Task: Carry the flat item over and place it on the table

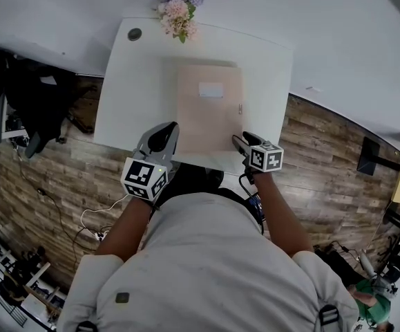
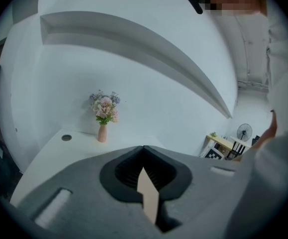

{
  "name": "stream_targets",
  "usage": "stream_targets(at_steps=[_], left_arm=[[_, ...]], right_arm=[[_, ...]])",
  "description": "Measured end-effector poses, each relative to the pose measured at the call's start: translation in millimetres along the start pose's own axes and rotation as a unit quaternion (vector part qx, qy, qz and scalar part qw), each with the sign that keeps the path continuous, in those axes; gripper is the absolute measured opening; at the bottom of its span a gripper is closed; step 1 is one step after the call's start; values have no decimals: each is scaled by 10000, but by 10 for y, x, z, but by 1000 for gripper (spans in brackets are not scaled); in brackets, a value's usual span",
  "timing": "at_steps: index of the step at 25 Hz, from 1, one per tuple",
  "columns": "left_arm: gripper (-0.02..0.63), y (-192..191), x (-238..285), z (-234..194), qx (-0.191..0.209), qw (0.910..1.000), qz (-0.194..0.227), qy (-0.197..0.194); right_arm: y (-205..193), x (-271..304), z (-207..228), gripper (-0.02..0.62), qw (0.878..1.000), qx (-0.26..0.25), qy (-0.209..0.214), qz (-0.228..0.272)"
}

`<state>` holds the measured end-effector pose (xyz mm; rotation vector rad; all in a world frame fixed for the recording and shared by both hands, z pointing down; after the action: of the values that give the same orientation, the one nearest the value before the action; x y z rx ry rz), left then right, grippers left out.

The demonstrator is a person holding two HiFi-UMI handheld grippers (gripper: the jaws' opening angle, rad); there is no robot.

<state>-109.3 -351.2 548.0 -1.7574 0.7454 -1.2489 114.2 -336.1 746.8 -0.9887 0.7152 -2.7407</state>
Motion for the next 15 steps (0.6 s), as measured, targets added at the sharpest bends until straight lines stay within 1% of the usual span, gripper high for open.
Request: stream_targets(at_steps=[3,5,7,10,15], left_arm=[[0,32,-135,90,44,9999,120,35],[0,63,-223,181,81,9997,210,33],[0,85,-311,284,121,9995,297,19],[0,126,-456,440,185,9988,450,14],[0,223,-700,690,280,9967,763,24]], right_arm=[[115,-156,-201,188,9979,-643,-5,46],[221,-280,-384,173,9935,-1124,45,191],[317,-421,-577,150,9869,-1566,84,378],[443,-660,-852,115,9754,-2094,67,686],[635,-1123,-1265,63,9535,-2713,-22,1313]])
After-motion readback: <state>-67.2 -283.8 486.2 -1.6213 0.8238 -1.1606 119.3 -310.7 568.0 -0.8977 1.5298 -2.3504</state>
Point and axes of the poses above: the fingertips, and each gripper's own axes: x forward along the fingers, z to its right, y out of its top, the point moved 2 cm from there along -x, backward along the fingers, and after that the axes turned 14 degrees about y, right-handed, at the moved point
